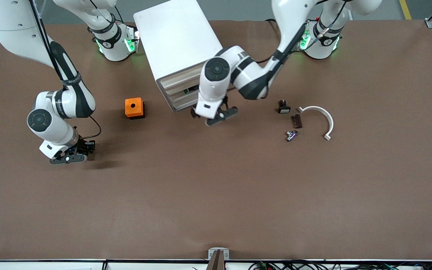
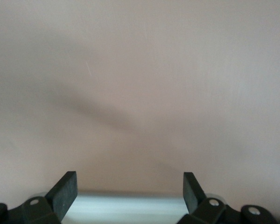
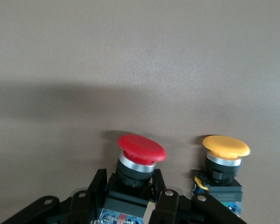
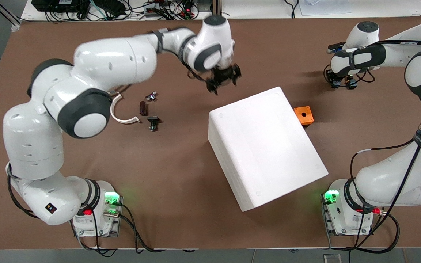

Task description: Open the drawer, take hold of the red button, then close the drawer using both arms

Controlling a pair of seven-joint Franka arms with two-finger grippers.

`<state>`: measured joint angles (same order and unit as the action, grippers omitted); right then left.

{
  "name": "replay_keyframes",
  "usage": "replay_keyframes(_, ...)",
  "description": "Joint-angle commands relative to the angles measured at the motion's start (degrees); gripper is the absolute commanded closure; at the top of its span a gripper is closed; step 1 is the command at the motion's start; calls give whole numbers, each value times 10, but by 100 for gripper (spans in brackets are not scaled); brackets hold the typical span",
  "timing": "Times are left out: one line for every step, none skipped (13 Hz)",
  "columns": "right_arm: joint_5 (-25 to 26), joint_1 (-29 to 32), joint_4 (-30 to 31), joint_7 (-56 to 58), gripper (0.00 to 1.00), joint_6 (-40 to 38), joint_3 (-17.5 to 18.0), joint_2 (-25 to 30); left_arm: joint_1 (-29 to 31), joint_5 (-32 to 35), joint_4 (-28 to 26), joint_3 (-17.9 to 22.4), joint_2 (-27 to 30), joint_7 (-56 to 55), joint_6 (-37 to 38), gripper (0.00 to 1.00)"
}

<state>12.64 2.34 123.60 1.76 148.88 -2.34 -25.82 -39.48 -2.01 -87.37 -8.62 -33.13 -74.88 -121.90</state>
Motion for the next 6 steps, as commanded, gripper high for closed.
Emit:
replay_keyframes(15, 7, -12, 2, 94, 1, 9, -11, 66, 48, 19, -3, 52, 7, 65, 0)
replay_keyframes(15, 7, -13, 2, 94, 1, 9, -12, 90, 48, 19, -3, 67, 24, 80, 0)
replay_keyframes(15, 7, -13, 2, 94, 1, 9, -12, 114, 48, 21, -3, 86, 57, 90, 0)
replay_keyframes(15, 7, -13, 2, 94, 1, 9, -12, 144, 47, 21, -4, 105, 88, 92, 0)
replay_keyframes(15, 7, -13, 2, 93, 1, 9, -12, 172, 47, 20, -5, 124, 118, 103, 0)
replay_keyframes(15, 7, -13, 2, 92, 1, 10, -12, 194, 47, 22, -5, 142, 151, 133, 0)
